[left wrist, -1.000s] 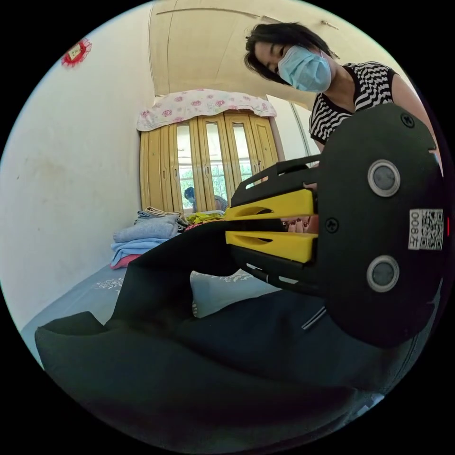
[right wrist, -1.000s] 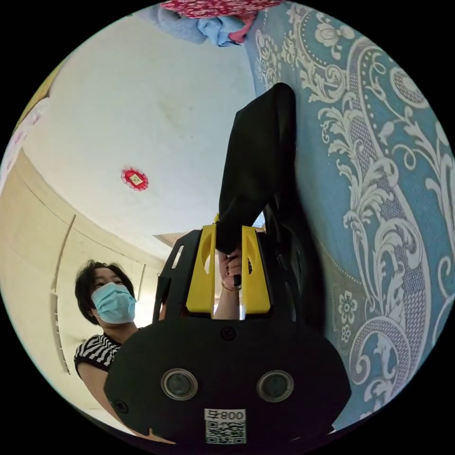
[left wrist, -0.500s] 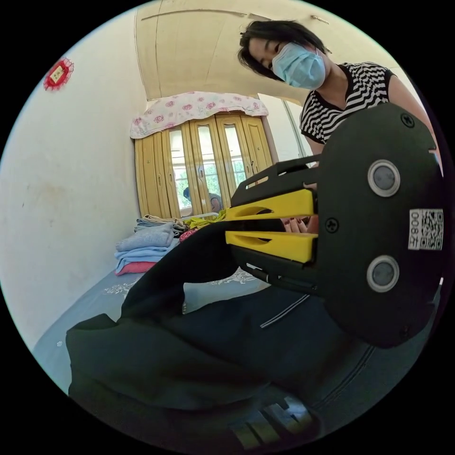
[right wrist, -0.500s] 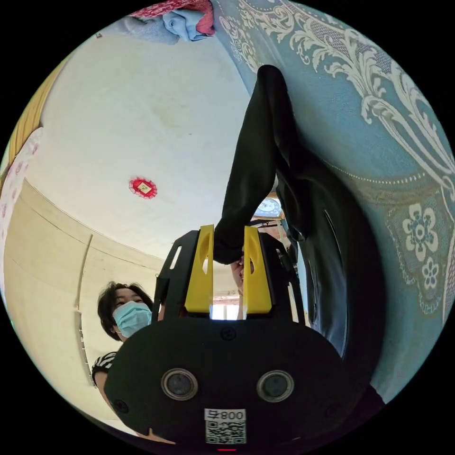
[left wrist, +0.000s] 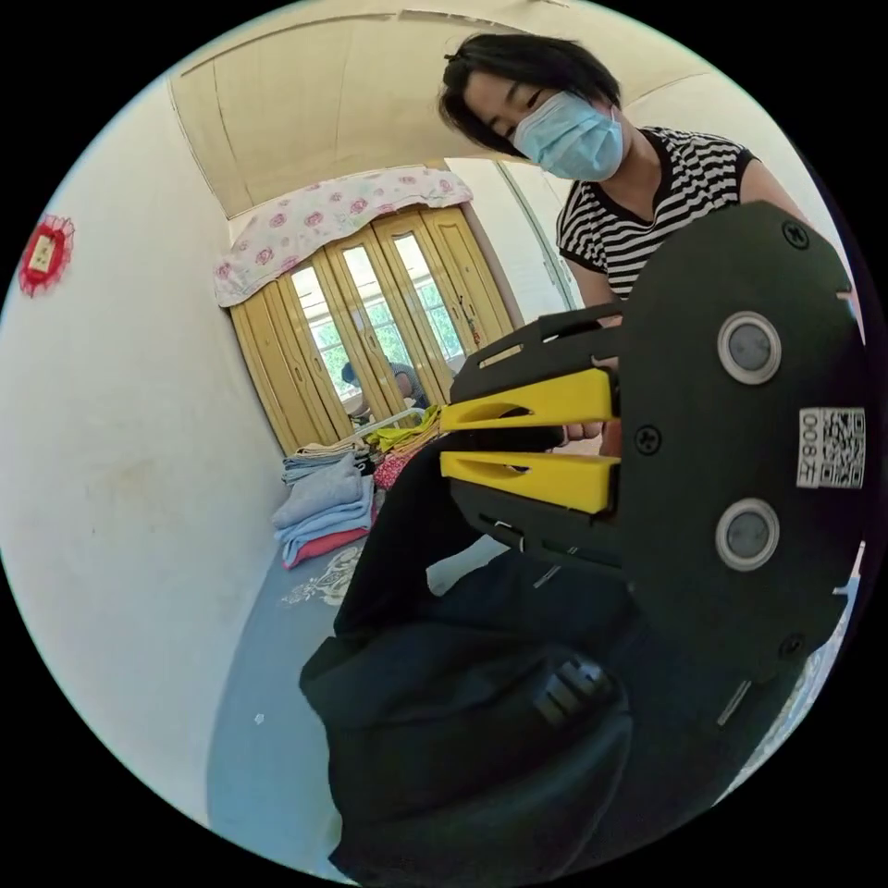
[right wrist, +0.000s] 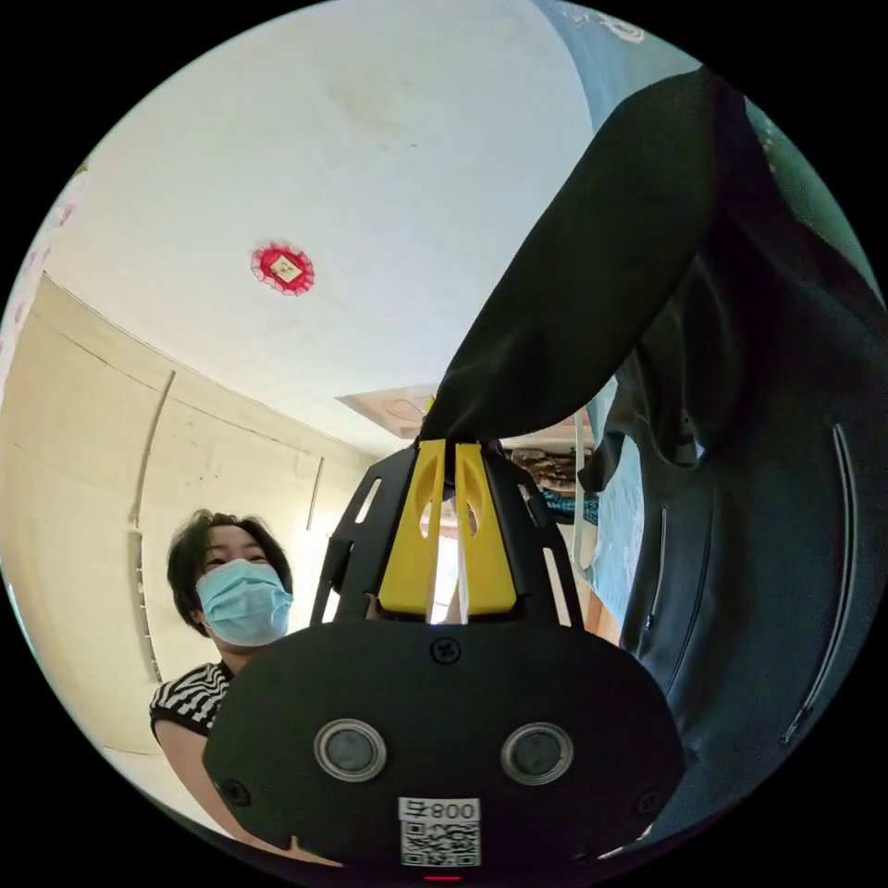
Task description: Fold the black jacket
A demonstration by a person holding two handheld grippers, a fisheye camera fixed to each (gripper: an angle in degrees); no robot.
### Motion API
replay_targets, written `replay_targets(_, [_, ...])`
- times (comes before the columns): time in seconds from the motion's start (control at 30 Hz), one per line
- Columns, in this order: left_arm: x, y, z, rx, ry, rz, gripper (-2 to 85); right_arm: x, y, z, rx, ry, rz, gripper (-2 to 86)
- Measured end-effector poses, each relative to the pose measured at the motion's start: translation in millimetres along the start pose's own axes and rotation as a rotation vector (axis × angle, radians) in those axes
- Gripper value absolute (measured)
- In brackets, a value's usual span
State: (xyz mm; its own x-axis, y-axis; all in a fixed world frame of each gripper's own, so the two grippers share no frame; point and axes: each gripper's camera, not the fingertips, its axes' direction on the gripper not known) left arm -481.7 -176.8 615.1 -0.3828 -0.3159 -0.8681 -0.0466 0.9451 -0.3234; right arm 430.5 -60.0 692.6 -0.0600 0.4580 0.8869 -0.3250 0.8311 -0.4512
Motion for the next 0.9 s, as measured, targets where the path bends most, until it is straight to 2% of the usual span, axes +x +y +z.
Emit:
replay_targets(0.37, [-44.2,91.8,-126.8,0.132,-0.115,-0.239,3.8,102.4,0.0,164.6,-0.251,0.195,0.096,1.5])
replay_targets(0.57, [-66.9,127.1,-157.7,0.196,-0.203,-0.339,5.4,129.1,1.0,242.2,-0.377,0.467,-0.018,1.4])
replay_targets(0.7, [-82.9,161.3,-174.2,0.303,-0.320,-0.460,5.6,151.7,6.4,286.8,-0.483,0.693,-0.079,1.4])
replay_targets(0.8, [-64.3,179.5,-182.7,0.412,-0.411,-0.425,5.0,154.5,11.9,304.3,-0.534,0.733,-0.096,1.4])
replay_targets(0.9, [-37.3,181.5,-156.3,0.326,-0.418,-0.310,3.2,129.9,21.0,322.3,-0.546,0.796,-0.220,1.5])
